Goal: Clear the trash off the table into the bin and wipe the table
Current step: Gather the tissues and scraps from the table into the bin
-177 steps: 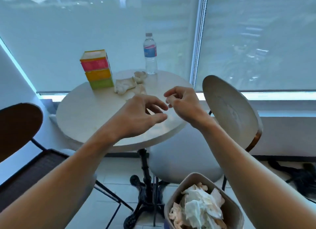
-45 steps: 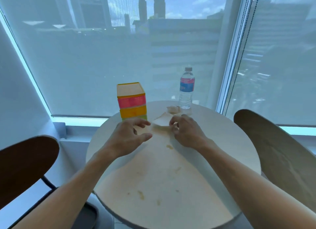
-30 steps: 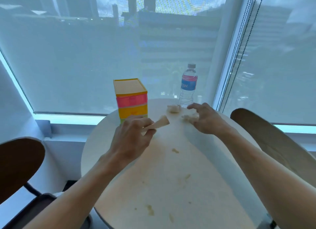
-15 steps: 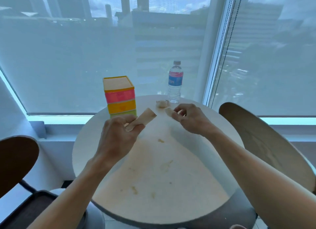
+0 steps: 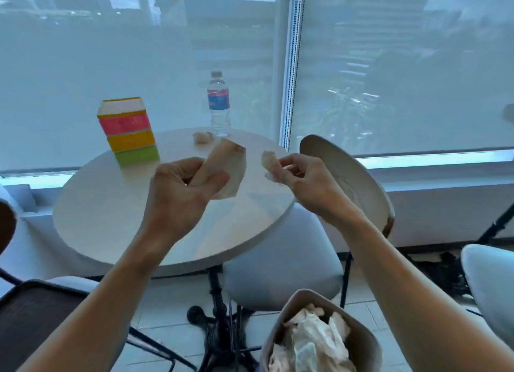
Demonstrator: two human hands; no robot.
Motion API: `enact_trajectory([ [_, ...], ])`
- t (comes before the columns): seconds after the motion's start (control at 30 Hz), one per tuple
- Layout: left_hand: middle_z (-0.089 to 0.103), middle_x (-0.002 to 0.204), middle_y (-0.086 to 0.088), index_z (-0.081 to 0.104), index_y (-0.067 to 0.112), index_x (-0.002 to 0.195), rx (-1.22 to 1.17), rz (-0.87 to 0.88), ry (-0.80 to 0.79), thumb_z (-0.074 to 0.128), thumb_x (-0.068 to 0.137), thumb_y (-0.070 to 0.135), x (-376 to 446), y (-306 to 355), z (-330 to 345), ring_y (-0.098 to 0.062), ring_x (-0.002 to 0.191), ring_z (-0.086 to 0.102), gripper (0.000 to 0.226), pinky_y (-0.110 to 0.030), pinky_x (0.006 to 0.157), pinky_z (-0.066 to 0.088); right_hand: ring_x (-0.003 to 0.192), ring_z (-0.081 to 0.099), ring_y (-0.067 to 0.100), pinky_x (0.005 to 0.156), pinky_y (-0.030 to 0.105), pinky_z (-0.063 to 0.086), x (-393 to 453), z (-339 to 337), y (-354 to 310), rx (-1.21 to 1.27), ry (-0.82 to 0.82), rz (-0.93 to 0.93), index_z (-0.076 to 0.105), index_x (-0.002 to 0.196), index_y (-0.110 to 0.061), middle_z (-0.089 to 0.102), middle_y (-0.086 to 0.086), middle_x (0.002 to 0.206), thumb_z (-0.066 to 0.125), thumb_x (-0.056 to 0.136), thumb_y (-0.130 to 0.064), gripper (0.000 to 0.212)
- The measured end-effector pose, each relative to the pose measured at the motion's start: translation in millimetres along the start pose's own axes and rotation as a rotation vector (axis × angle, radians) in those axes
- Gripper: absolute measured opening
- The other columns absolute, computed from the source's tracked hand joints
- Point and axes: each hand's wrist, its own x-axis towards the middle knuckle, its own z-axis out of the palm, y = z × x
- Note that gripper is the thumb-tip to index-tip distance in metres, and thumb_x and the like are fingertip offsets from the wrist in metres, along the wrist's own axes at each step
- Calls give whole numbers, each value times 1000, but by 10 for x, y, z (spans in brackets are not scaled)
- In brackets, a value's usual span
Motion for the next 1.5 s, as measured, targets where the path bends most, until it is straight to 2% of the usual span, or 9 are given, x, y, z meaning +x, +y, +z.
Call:
enact_trajectory([
  [0.2,71,65,13,72,25,71,-56,-39,-72,77,80,16,-513,281,344,0,55,59,13,-13,53,44,57,52,1,62,20,43,-675,-373,529,49,2,105,72,87,-22,65,-8,71,62,84,-60,39],
  [0.33,73,71,7,75,22,77,-61,-87,-129,77,79,19,-839,310,536,-5,62,63,5,-18,58,48,75,63,6,72,26,50,-1127,-464,1062,-56,-130,278,69,91,-22,69,-6,83,60,85,-60,39],
  [0.47,69,61,12,74,14,78,-48,-150,-158,78,78,13,-1152,261,747,2,55,58,4,-12,54,42,72,63,6,69,28,52,-1507,-491,1555,-116,-221,436,69,92,-21,66,-8,78,62,83,-61,42],
  [0.6,72,75,-14,74,4,82,-32,-236,-214,77,80,14,-1448,123,952,-10,65,59,11,-25,60,44,91,63,10,83,29,52,-1740,-512,1877,-222,-284,535,70,107,-19,68,-3,101,69,87,-34,25],
  [0.67,73,75,-6,75,11,82,-21,-285,-259,77,81,20,-1593,39,1060,-10,66,63,9,-23,59,48,90,62,9,81,28,51,-1776,-543,1890,-216,-255,544,68,110,-20,67,-1,103,67,89,-26,22],
  [0.87,68,66,4,73,19,73,57,-399,-353,78,79,28,-1993,-329,1489,-11,63,62,12,-26,55,49,94,61,9,80,23,49,-1728,-715,1630,-32,-139,474,67,114,-19,66,-2,101,65,91,-24,24],
  [1.1,68,121,2,63,20,126,315,-438,-468,77,78,38,-2068,-558,1694,-8,105,62,54,-21,90,47,90,58,4,72,15,43,-1625,-807,1274,8,-143,352,66,114,-17,63,-3,98,62,94,-23,21],
  [1.3,69,100,11,71,27,108,329,-253,-386,72,82,41,-1557,-123,1428,0,83,61,30,-26,78,51,89,61,8,74,18,45,-1326,-727,904,21,-156,227,68,107,-21,65,-1,94,63,93,-25,15],
  [1.5,69,91,13,72,25,102,346,-43,-316,71,85,34,-933,328,1085,6,75,61,20,-8,64,43,92,63,10,82,27,51,-816,-557,457,-6,-184,97,67,108,-23,65,-5,93,62,93,-28,16],
])
